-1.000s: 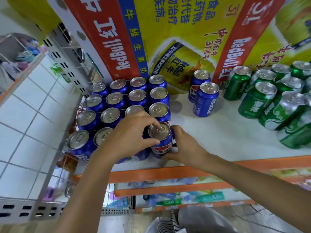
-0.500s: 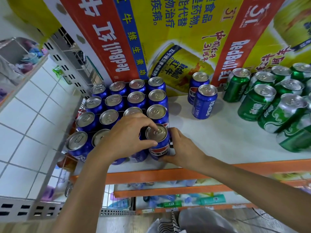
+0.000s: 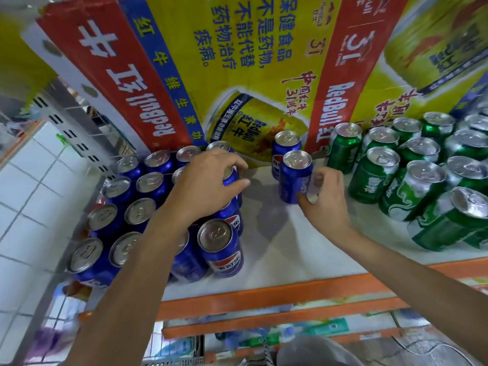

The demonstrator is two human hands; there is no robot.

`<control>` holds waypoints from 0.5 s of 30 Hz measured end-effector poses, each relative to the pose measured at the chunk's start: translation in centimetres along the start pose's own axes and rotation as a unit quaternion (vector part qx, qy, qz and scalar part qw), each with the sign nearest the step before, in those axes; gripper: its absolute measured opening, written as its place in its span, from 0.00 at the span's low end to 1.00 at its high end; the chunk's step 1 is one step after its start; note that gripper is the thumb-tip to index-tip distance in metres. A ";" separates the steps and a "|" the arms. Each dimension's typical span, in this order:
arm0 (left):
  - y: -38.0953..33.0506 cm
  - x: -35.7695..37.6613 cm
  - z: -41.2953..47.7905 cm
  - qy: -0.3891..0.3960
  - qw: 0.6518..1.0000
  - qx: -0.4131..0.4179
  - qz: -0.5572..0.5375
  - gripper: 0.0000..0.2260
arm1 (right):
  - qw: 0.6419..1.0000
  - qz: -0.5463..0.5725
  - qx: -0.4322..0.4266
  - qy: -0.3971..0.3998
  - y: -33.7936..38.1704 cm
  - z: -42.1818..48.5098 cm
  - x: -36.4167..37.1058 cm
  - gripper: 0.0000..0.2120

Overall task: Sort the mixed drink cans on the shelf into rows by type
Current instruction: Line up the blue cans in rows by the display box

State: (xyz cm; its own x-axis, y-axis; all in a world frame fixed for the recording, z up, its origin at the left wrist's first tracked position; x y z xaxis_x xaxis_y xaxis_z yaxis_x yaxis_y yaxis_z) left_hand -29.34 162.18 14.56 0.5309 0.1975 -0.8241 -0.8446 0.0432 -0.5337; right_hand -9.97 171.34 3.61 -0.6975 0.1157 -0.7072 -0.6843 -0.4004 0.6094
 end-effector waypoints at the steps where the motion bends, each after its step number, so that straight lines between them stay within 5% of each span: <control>1: -0.1 0.2 0.7 0.006 1.000 0.000 0.012 0.14 | 1.000 0.008 0.015 0.008 -0.7 0.7 0.0 0.24; 4: -0.7 1.2 2.8 0.037 0.998 0.000 0.051 0.16 | 0.996 0.053 0.039 0.068 -1.6 2.5 0.1 0.31; 9: -0.8 2.9 7.1 0.091 0.990 -0.024 0.104 0.20 | 0.984 0.152 0.072 0.060 -0.5 7.3 -1.8 0.18; 15: 0.9 3.9 10.7 0.090 0.970 -0.070 0.214 0.23 | 0.962 -0.118 -0.013 0.244 2.6 12.4 -0.6 0.32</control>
State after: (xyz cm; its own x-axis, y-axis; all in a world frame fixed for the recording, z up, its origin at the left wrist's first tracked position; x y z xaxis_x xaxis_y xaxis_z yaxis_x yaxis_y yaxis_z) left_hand -28.82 173.49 12.90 0.1488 -0.0074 -0.9888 -0.9793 -0.1401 -0.1463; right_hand -13.97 181.49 10.11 -0.3360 -0.2331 -0.9125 -0.8015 -0.4381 0.4070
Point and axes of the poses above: each hand's wrist, its own z-axis towards the middle knuckle, its own x-axis out of the palm, y = z × x, the point moved 5 cm from there along z, towards the middle knuckle, and after that the axes turned 12 degrees about -z, right-handed, at the moved point
